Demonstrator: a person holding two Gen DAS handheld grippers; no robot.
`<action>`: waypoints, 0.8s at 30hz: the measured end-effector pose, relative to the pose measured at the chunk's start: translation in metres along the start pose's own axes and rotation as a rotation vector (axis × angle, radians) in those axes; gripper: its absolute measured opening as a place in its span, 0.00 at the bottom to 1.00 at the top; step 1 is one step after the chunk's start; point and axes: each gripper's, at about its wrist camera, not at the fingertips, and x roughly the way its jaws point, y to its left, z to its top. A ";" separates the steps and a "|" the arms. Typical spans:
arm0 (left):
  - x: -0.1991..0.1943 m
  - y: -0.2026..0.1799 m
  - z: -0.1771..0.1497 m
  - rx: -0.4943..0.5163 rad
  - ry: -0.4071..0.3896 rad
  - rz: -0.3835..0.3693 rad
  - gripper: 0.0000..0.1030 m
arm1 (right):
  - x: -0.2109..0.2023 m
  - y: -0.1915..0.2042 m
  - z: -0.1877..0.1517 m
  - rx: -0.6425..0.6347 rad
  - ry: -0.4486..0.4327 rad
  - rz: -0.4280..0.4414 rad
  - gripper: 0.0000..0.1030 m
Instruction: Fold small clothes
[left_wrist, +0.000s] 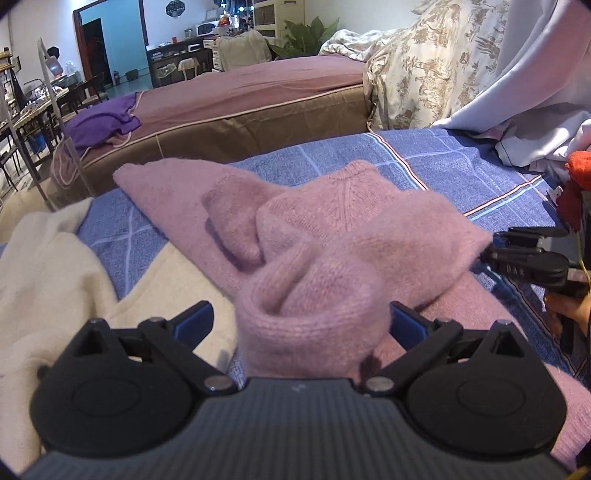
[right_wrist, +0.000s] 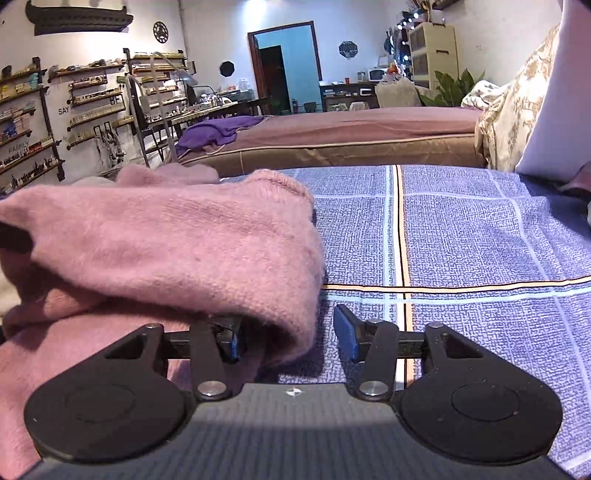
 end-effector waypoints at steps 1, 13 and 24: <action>-0.002 0.000 -0.003 -0.002 0.006 -0.007 0.99 | -0.001 0.000 0.001 0.000 -0.004 -0.015 0.13; 0.013 -0.044 -0.038 0.092 0.090 -0.108 0.99 | -0.186 -0.067 0.087 0.041 -0.294 -0.161 0.12; 0.079 -0.217 0.070 0.191 -0.087 -0.424 0.99 | -0.315 -0.132 0.137 0.139 -0.414 -0.307 0.12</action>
